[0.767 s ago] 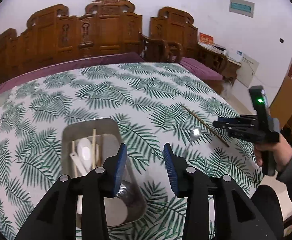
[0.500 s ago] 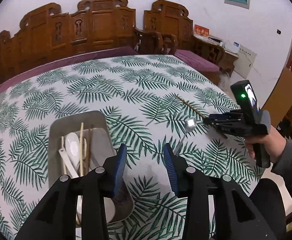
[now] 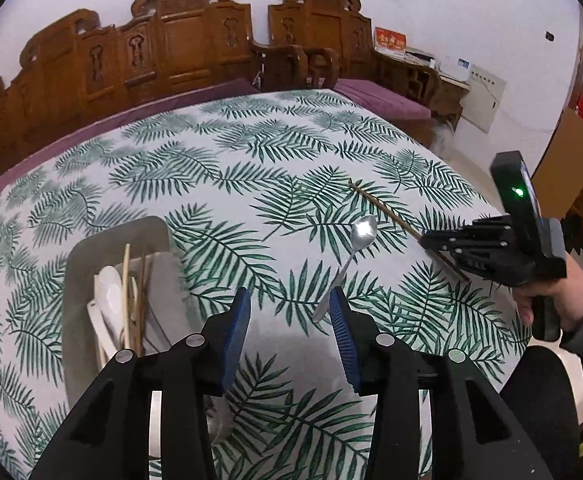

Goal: Organize utensils
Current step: 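Grasp a wooden chopstick from the table with the right tool, then grasp a metal spoon with the left tool while the right tool holds the chopstick, then carry the metal spoon to the tray with the left tool while the right tool carries the chopstick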

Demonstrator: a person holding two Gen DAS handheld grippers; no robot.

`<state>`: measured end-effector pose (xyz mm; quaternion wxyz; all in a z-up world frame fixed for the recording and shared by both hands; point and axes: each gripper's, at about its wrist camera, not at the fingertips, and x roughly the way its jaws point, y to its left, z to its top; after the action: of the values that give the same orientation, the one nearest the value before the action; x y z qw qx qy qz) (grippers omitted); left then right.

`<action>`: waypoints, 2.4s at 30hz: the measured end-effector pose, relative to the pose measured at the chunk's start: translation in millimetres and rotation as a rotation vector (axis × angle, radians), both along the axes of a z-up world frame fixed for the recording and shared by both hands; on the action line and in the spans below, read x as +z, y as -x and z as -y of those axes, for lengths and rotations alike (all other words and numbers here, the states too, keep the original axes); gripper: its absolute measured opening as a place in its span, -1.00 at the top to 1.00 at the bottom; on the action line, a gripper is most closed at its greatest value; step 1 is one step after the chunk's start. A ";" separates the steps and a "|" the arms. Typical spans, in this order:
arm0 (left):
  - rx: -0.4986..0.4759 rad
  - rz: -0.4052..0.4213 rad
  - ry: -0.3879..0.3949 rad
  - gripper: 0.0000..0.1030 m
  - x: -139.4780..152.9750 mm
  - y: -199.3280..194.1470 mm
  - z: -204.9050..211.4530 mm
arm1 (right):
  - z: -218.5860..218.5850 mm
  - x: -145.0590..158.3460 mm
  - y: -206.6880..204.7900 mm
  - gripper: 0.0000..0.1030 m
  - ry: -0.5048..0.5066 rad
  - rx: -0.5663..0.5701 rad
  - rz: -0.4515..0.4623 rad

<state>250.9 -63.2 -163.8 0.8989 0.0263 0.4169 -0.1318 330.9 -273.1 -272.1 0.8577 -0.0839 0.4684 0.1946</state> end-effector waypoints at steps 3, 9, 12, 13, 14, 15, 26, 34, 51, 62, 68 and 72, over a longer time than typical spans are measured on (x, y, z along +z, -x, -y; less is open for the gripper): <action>-0.002 -0.007 -0.026 0.25 -3.0 -6.1 6.8 | 4.0 -2.5 1.6 0.89 0.008 0.011 0.002; -0.024 -0.044 -0.044 0.25 -14.5 -31.4 29.0 | 5.5 -1.9 2.0 0.89 -0.002 0.037 -0.001; -0.036 -0.061 -0.042 0.25 -19.7 -43.0 40.0 | 7.9 -2.1 2.0 0.89 -0.023 0.035 -0.006; -0.041 -0.065 -0.047 0.25 -21.8 -48.0 45.0 | 7.9 -2.3 2.0 0.88 -0.023 0.039 -0.006; -0.044 -0.067 -0.052 0.25 -23.5 -52.4 49.2 | 8.0 -2.4 1.9 0.89 -0.024 0.041 -0.006; -0.049 -0.071 -0.054 0.24 -25.5 -57.1 53.7 | 8.8 -2.4 2.0 0.89 -0.029 0.040 -0.005; -0.097 -0.119 -0.076 -0.20 -56.4 -99.9 99.4 | 12.6 -2.3 2.4 0.89 -0.042 0.054 -0.013; -0.116 -0.164 -0.028 -0.20 -72.8 -123.9 112.0 | 17.5 -2.3 0.5 0.89 -0.075 0.044 -0.027; -0.086 -0.156 -0.059 0.47 -60.3 -125.2 110.1 | 10.8 7.4 3.6 0.89 -0.081 0.048 0.007; -0.014 -0.055 0.003 0.49 -0.1 -107.5 80.3 | -10.8 47.4 15.3 0.89 -0.117 0.095 0.077; -0.003 -0.002 0.010 0.49 26.7 -94.7 70.3 | -19.8 69.3 22.6 0.89 -0.137 0.113 0.115; 0.015 0.023 0.022 0.49 39.1 -84.7 61.0 | -22.7 77.4 26.0 0.89 -0.143 0.114 0.128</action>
<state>335.5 -124.2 -124.7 0.9050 0.0148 0.4052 -0.1291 304.9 -250.4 -194.7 0.8772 -0.0611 0.3920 0.2705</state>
